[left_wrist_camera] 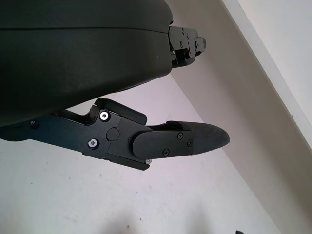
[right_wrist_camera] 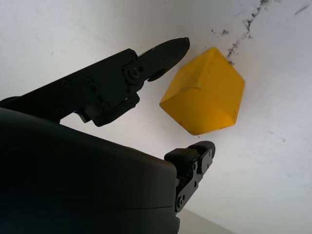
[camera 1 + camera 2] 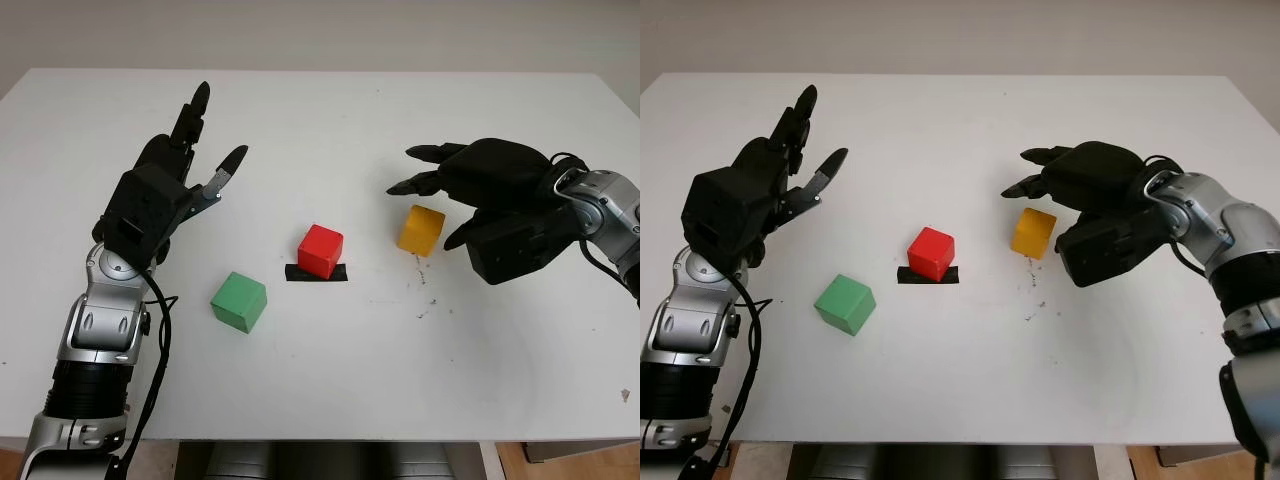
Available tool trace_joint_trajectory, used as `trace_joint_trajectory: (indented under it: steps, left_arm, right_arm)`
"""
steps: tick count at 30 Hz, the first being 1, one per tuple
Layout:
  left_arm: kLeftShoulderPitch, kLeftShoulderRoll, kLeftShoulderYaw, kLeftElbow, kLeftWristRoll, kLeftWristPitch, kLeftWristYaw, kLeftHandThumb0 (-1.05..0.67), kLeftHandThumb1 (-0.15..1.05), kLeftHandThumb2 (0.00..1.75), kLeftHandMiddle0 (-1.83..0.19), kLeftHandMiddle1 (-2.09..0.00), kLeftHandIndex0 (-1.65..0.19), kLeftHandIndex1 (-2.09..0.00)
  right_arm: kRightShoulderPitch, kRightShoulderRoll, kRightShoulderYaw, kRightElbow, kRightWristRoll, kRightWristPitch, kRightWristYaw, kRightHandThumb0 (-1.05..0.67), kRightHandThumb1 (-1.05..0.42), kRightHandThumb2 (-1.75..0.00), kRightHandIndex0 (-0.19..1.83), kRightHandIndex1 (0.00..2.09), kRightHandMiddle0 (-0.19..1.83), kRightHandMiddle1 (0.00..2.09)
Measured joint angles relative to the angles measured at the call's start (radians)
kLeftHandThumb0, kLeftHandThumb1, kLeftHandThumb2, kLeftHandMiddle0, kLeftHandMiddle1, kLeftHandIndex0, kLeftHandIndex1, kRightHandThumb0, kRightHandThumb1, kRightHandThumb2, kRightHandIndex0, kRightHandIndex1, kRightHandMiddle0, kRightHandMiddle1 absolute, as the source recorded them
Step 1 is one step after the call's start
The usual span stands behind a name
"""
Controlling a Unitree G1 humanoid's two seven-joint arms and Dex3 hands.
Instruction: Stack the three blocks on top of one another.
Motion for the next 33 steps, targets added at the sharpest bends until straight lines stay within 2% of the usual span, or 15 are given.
trace_joint_trajectory:
  steps: [4, 12, 15, 17, 20, 25, 33]
  left_arm:
    - [0.002, 0.005, 0.000, 0.000, -0.003, -0.018, -0.010, -0.64, 1.05, 0.43, 0.12, -0.05, 0.07, -0.05]
    - [0.003, 0.017, -0.006, 0.003, -0.006, -0.045, -0.025, -0.63, 1.05, 0.45, 0.12, -0.05, 0.08, -0.05]
    - [0.003, 0.019, -0.008, 0.012, -0.003, -0.047, -0.025, -0.64, 1.05, 0.45, 0.12, -0.06, 0.07, -0.05]
    - [0.003, 0.019, -0.009, 0.014, -0.003, -0.051, -0.025, -0.64, 1.05, 0.45, 0.12, -0.06, 0.07, -0.05]
    - [0.003, 0.019, -0.009, 0.014, -0.003, -0.052, -0.025, -0.64, 1.05, 0.45, 0.12, -0.05, 0.08, -0.05]
    - [0.003, 0.019, -0.009, 0.016, -0.004, -0.052, -0.025, -0.63, 1.05, 0.45, 0.13, -0.05, 0.08, -0.05]
    - [0.003, 0.019, -0.012, 0.020, -0.003, -0.052, -0.025, -0.64, 1.05, 0.45, 0.12, -0.06, 0.08, -0.05]
  right_arm:
    - [-0.005, 0.000, 0.011, 0.018, -0.009, -0.011, -0.030, -0.37, -0.84, -0.06, 0.06, 0.06, 0.46, 0.09]
    - [-0.006, 0.000, 0.025, 0.051, -0.040, -0.063, -0.187, -0.32, -0.89, -0.07, 0.17, 0.09, 0.68, 0.19]
    - [-0.007, 0.000, 0.032, 0.077, -0.045, -0.077, -0.237, -0.36, -0.92, -0.06, 0.21, 0.08, 0.77, 0.33]
    - [-0.007, 0.000, 0.035, 0.093, -0.045, -0.087, -0.261, -0.37, -0.94, -0.06, 0.24, 0.06, 0.60, 0.79]
    - [-0.009, 0.000, 0.037, 0.107, -0.045, -0.100, -0.282, -0.39, -0.97, -0.06, 0.27, 0.06, 0.51, 1.10]
    - [-0.018, 0.001, 0.037, 0.132, -0.044, -0.115, -0.283, -0.40, -0.97, -0.06, 0.28, 0.06, 0.48, 1.21]
    - [-0.039, 0.001, 0.037, 0.151, -0.042, -0.112, -0.247, -0.41, -0.98, -0.05, 0.25, 0.05, 0.44, 1.24]
